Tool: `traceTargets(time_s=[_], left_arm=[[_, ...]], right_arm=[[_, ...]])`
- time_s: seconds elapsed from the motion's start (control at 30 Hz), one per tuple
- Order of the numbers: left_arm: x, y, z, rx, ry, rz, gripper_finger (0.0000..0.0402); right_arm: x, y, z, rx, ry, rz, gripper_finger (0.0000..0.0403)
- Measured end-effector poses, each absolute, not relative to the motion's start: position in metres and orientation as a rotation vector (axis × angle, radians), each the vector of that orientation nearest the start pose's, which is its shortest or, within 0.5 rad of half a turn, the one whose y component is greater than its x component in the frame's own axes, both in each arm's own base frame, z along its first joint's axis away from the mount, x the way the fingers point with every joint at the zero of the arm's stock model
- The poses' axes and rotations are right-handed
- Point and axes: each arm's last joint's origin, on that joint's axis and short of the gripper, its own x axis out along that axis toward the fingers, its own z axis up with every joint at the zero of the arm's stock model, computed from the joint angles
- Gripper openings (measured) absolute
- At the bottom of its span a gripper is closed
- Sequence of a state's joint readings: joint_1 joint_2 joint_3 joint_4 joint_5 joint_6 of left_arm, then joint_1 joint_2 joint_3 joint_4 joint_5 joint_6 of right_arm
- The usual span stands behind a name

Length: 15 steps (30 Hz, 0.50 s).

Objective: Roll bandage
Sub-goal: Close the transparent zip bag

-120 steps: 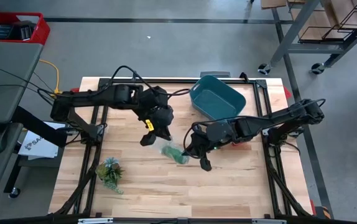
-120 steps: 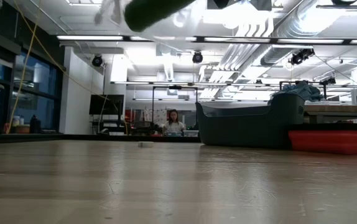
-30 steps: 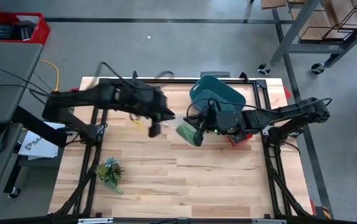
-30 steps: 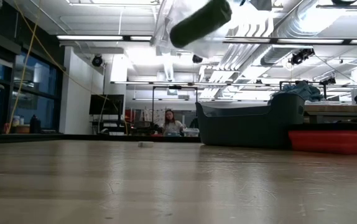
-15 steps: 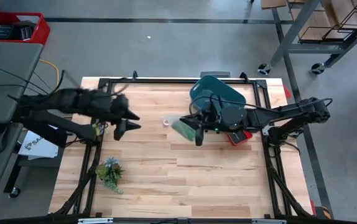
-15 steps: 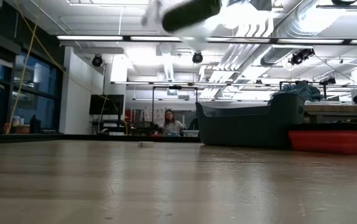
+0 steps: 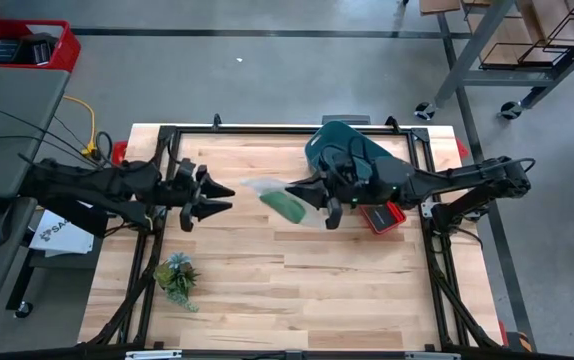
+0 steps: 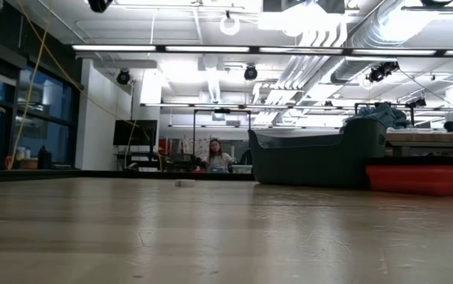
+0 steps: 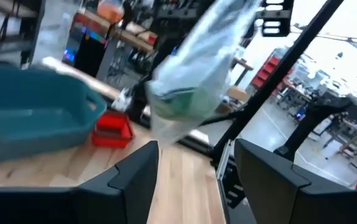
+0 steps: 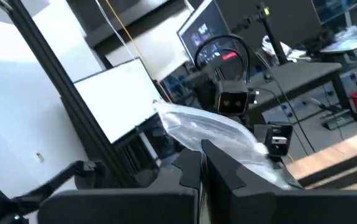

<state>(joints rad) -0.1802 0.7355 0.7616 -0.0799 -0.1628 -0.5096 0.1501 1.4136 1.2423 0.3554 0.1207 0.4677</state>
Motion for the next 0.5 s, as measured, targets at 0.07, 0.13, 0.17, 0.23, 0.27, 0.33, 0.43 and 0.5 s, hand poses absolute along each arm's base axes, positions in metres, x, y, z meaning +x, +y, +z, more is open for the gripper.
traceTargets(time_s=[0.07, 0.13, 0.17, 0.23, 0.27, 0.33, 0.43, 0.5], left_arm=[[0.164, -0.025, 0.345, -0.472, 0.016, -0.009, 0.0207], [0.168, -0.025, 0.347, -0.447, -0.013, -0.009, 0.0207], [0.171, -0.025, 0.347, -0.436, -0.015, -0.006, 0.0207], [0.176, -0.025, 0.345, -0.417, -0.009, 0.01, 0.0207], [0.179, -0.024, 0.344, -0.411, -0.008, 0.016, 0.0207], [0.185, -0.024, 0.343, -0.41, -0.021, 0.023, 0.0207], [0.195, -0.025, 0.341, -0.392, -0.038, 0.026, 0.0207], [0.201, -0.026, 0.342, -0.378, -0.07, 0.02, 0.0207]], right_arm=[[0.322, 0.045, 0.402, 0.498, -0.197, 0.078, 0.0], [0.321, 0.045, 0.403, 0.501, -0.216, 0.082, 0.0], [0.321, 0.045, 0.404, 0.502, -0.224, 0.085, 0.0], [0.32, 0.045, 0.407, 0.507, -0.252, 0.093, 0.0], [0.32, 0.045, 0.408, 0.509, -0.266, 0.098, 0.0], [0.319, 0.046, 0.411, 0.51, -0.292, 0.121, 0.0], [0.318, 0.048, 0.413, 0.511, -0.303, 0.14, 0.0], [0.318, 0.049, 0.413, 0.51, -0.302, 0.145, 0.0]])
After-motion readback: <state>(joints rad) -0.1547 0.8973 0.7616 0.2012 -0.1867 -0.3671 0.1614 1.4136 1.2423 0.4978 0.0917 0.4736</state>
